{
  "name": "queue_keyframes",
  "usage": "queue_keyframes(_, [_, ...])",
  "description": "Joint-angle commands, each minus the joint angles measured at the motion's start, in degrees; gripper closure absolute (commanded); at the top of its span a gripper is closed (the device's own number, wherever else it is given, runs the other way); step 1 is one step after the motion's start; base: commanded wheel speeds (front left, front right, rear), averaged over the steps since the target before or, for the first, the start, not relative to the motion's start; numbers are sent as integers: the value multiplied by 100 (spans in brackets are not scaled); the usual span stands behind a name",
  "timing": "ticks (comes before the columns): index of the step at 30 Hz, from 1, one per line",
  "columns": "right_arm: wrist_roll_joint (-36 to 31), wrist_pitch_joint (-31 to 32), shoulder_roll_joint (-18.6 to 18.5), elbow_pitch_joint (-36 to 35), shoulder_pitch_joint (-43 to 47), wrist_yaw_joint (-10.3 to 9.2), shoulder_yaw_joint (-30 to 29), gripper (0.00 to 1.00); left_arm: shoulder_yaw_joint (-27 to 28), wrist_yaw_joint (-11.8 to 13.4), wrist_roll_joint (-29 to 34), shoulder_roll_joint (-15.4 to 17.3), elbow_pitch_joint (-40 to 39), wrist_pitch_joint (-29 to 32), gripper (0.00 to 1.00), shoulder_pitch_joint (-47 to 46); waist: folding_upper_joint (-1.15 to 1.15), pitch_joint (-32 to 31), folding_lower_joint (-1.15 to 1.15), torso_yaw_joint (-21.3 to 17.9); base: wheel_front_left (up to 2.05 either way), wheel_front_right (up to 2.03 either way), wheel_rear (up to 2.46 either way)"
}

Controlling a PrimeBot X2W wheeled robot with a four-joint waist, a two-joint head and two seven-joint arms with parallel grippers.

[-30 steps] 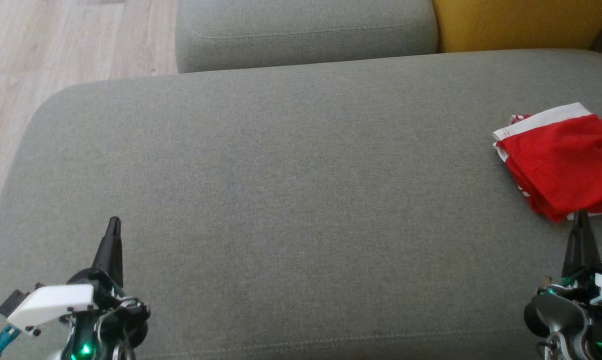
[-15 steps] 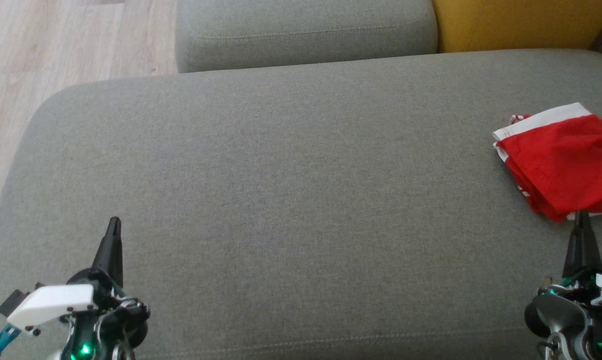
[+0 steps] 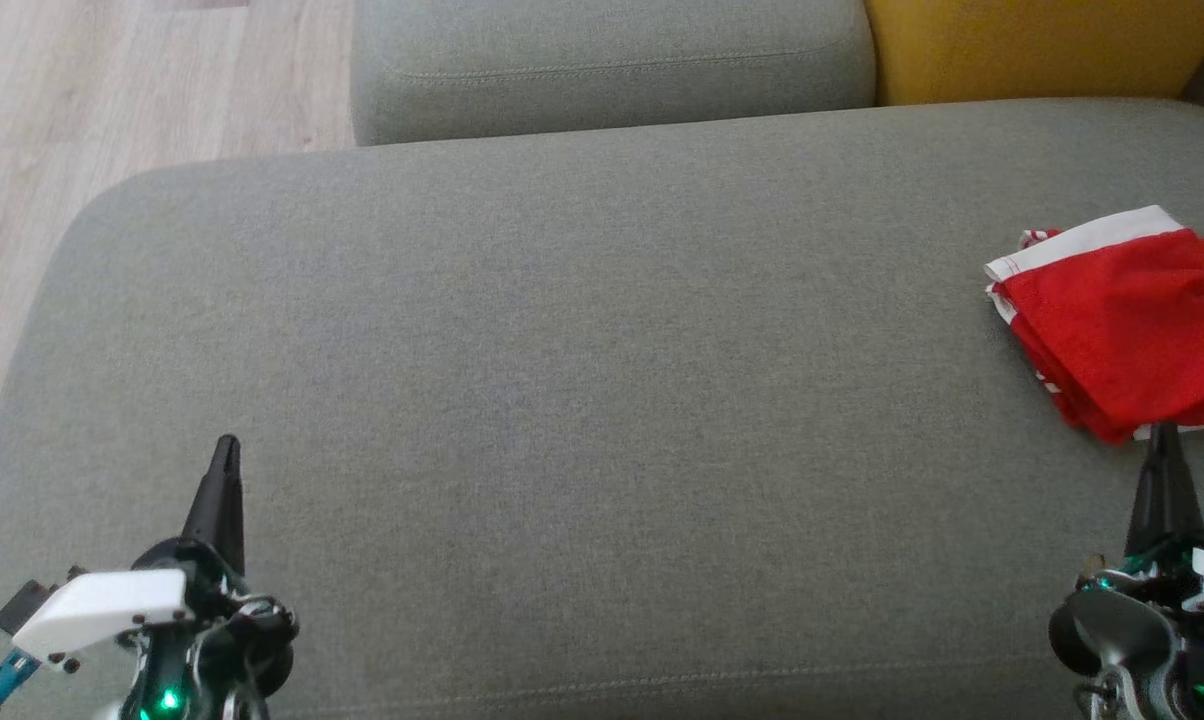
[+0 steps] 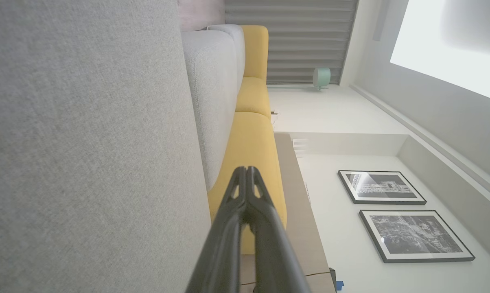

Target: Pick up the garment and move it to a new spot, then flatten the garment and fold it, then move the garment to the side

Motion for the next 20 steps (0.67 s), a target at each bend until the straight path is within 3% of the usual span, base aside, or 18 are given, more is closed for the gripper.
queue_keyframes(1, [-59,37,-26,-177,-325,21,127,100,221,-42,45,39,-167,29,100,-307,0,0,0,0,0,0,0])
queue_keyframes(20, [-75,53,-12,-176,-327,21,107,100,242,-42,63,24,-166,46,100,-309,0,0,0,0,0,0,0])
